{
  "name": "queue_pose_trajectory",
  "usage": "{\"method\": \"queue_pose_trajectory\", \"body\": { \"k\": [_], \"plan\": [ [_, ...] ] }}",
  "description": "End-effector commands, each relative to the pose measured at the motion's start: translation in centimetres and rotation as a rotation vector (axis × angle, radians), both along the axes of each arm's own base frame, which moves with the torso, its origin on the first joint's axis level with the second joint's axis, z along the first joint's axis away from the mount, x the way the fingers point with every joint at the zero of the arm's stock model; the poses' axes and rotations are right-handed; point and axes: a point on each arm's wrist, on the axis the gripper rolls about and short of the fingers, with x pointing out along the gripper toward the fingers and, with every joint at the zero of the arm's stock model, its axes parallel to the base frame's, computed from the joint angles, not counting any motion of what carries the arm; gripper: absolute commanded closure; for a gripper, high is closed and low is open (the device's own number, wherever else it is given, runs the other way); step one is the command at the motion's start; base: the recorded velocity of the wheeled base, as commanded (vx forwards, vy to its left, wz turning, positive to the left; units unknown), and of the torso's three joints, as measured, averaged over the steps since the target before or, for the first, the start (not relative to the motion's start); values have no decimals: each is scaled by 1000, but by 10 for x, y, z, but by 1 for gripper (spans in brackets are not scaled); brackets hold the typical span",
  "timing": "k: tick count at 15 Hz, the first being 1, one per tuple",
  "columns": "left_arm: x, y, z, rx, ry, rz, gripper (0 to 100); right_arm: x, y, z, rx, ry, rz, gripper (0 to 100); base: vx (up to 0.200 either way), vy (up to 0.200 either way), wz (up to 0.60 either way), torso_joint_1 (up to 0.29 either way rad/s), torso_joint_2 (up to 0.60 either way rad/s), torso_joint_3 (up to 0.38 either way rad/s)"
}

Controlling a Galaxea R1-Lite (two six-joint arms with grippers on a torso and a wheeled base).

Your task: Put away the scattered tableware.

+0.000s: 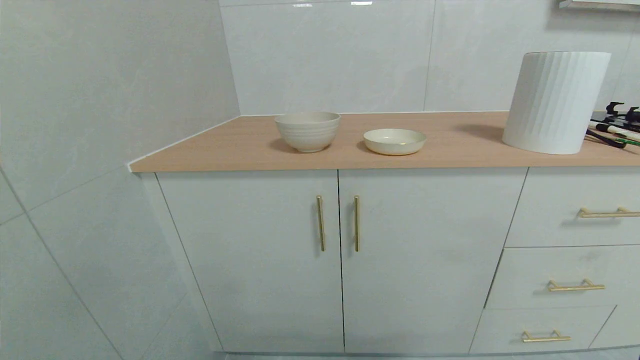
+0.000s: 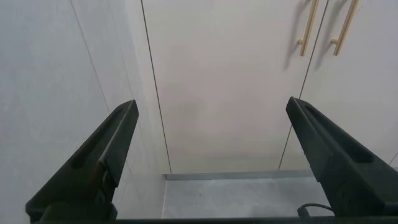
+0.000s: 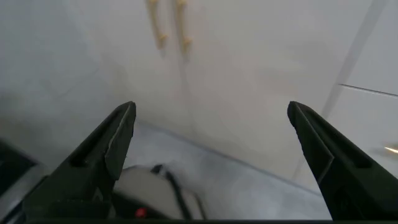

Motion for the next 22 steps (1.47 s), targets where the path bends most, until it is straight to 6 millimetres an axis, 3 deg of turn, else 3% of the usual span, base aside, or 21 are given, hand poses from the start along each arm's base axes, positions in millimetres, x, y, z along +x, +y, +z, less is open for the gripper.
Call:
{"method": "queue_pose_trajectory", "body": {
  "k": [1, 6, 12, 15, 22],
  "plan": [
    [0, 0, 0, 0, 0, 0, 0, 88, 31, 18, -20, 189, 211, 0, 0, 0, 0, 0, 0, 0],
    [0, 0, 0, 0, 0, 0, 0, 186, 87, 7, -30, 241, 325, 0, 0, 0, 0, 0, 0, 0],
    [0, 0, 0, 0, 0, 0, 0, 263, 152, 11, 87, 301, 429, 0, 0, 0, 0, 0, 0, 0],
    [0, 0, 0, 0, 0, 0, 0, 287, 171, -5, 99, 340, 435, 0, 0, 0, 0, 0, 0, 0],
    [0, 0, 0, 0, 0, -2, 0, 317, 196, -53, 132, 330, 444, 0, 0, 0, 0, 0, 0, 0]
  ]
}}
